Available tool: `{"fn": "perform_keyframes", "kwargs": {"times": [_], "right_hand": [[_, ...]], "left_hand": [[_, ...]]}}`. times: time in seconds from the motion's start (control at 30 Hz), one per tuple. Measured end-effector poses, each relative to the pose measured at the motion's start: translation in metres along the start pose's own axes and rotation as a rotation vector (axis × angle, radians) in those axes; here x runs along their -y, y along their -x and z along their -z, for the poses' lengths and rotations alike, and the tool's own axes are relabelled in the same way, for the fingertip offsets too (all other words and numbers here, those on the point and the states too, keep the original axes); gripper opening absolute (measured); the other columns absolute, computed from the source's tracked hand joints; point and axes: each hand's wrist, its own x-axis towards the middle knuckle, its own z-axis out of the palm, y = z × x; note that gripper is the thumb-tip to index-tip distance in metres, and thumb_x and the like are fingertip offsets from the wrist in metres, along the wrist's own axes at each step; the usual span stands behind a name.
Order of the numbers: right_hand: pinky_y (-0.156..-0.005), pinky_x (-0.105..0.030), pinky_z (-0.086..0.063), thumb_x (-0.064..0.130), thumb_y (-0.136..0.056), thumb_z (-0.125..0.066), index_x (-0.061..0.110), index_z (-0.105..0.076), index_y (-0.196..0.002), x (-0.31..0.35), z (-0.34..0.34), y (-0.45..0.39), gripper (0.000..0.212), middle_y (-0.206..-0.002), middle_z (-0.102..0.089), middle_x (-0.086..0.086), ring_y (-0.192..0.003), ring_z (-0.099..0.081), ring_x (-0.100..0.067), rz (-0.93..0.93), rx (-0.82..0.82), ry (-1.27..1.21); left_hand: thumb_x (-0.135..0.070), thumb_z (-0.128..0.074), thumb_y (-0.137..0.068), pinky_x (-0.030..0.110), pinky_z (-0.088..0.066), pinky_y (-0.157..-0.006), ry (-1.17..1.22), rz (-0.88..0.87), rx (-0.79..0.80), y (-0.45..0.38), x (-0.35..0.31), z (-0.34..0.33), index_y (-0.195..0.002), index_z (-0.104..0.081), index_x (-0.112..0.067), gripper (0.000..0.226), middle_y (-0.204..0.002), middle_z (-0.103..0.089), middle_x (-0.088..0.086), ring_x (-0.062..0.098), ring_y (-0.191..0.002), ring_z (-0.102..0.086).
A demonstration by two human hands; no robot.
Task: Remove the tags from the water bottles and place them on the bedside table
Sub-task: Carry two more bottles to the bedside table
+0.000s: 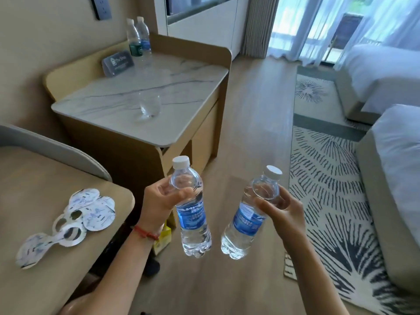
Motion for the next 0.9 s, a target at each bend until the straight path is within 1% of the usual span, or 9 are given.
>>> {"fn": "perform_keyframes", "kwargs": {"times": [0.1, 0.17, 0.27, 0.4, 0.63, 0.7, 0.8, 0.9], "right_hand": [[-0.065, -0.015, -0.053, 0.001, -0.069, -0.075, 0.017, -0.069, -0.096, -0.002, 0.05, -0.01, 0.032, -0.085, -0.076, 0.004, -0.079, -0.071, -0.009, -0.001, -0.043, 0.003], [-0.066, -0.015, -0.053, 0.001, -0.069, -0.075, 0.015, -0.068, -0.097, -0.002, 0.08, -0.017, 0.033, -0.088, -0.075, 0.003, -0.08, -0.071, -0.011, -0.005, -0.066, 0.004], [-0.067, -0.016, -0.053, -0.001, -0.068, -0.075, 0.014, -0.068, -0.096, -0.004, 0.119, -0.026, 0.032, -0.086, -0.075, 0.003, -0.079, -0.071, -0.012, -0.014, -0.125, 0.015], [-0.065, -0.014, -0.052, -0.003, -0.069, -0.074, 0.018, -0.068, -0.092, -0.01, 0.156, -0.042, 0.031, -0.081, -0.075, 0.006, -0.075, -0.071, -0.009, -0.03, -0.205, 0.015], [-0.066, -0.016, -0.053, -0.002, -0.07, -0.073, 0.018, -0.068, -0.093, -0.025, 0.187, -0.108, 0.03, -0.08, -0.075, 0.004, -0.075, -0.071, -0.01, -0.057, -0.283, -0.008], [-0.067, -0.016, -0.054, -0.001, -0.07, -0.073, 0.017, -0.067, -0.094, -0.029, 0.19, -0.139, 0.031, -0.081, -0.075, 0.004, -0.076, -0.071, -0.011, -0.067, -0.288, -0.004], [-0.069, -0.018, -0.055, 0.0, -0.069, -0.074, 0.014, -0.067, -0.099, -0.039, 0.197, -0.193, 0.033, -0.084, -0.075, 0.0, -0.079, -0.071, -0.014, -0.072, -0.311, 0.001], [-0.067, -0.017, -0.054, 0.001, -0.069, -0.074, 0.013, -0.067, -0.097, -0.04, 0.203, -0.246, 0.031, -0.083, -0.075, 0.0, -0.076, -0.071, -0.013, -0.08, -0.321, 0.007]], "left_hand": [[-0.019, -0.078, -0.056, 0.02, -0.053, -0.067, 0.022, 0.037, 0.031, -0.014, 0.01, -0.051, -0.095, -0.068, -0.007, 0.042, -0.085, -0.074, 0.003, 0.016, -0.082, -0.069], [-0.026, -0.079, -0.052, 0.02, -0.052, -0.067, 0.028, 0.05, 0.051, -0.024, 0.014, -0.082, -0.097, -0.068, -0.006, 0.05, -0.086, -0.074, 0.003, 0.016, -0.082, -0.069], [-0.031, -0.077, -0.051, 0.021, -0.053, -0.067, 0.012, 0.056, 0.091, -0.04, 0.021, -0.122, -0.093, -0.069, -0.01, 0.048, -0.085, -0.074, 0.002, 0.016, -0.08, -0.068], [-0.031, -0.077, -0.048, 0.02, -0.052, -0.066, 0.026, 0.084, 0.137, -0.063, 0.03, -0.164, -0.089, -0.071, -0.015, 0.044, -0.082, -0.074, -0.002, 0.013, -0.078, -0.068], [-0.031, -0.077, -0.048, 0.02, -0.053, -0.066, 0.027, 0.124, 0.21, -0.142, 0.048, -0.207, -0.092, -0.07, -0.013, 0.048, -0.083, -0.074, -0.001, 0.014, -0.08, -0.068], [-0.031, -0.078, -0.048, 0.021, -0.053, -0.067, 0.031, 0.134, 0.223, -0.175, 0.055, -0.217, -0.091, -0.07, -0.012, 0.048, -0.084, -0.074, 0.0, 0.016, -0.08, -0.068], [-0.031, -0.078, -0.047, 0.022, -0.052, -0.068, 0.029, 0.14, 0.244, -0.236, 0.067, -0.235, -0.095, -0.069, -0.008, 0.054, -0.086, -0.074, 0.003, 0.019, -0.083, -0.068], [-0.029, -0.079, -0.049, 0.022, -0.053, -0.069, 0.039, 0.122, 0.275, -0.292, 0.067, -0.254, -0.098, -0.068, -0.006, 0.055, -0.089, -0.073, 0.007, 0.02, -0.085, -0.068]]}}
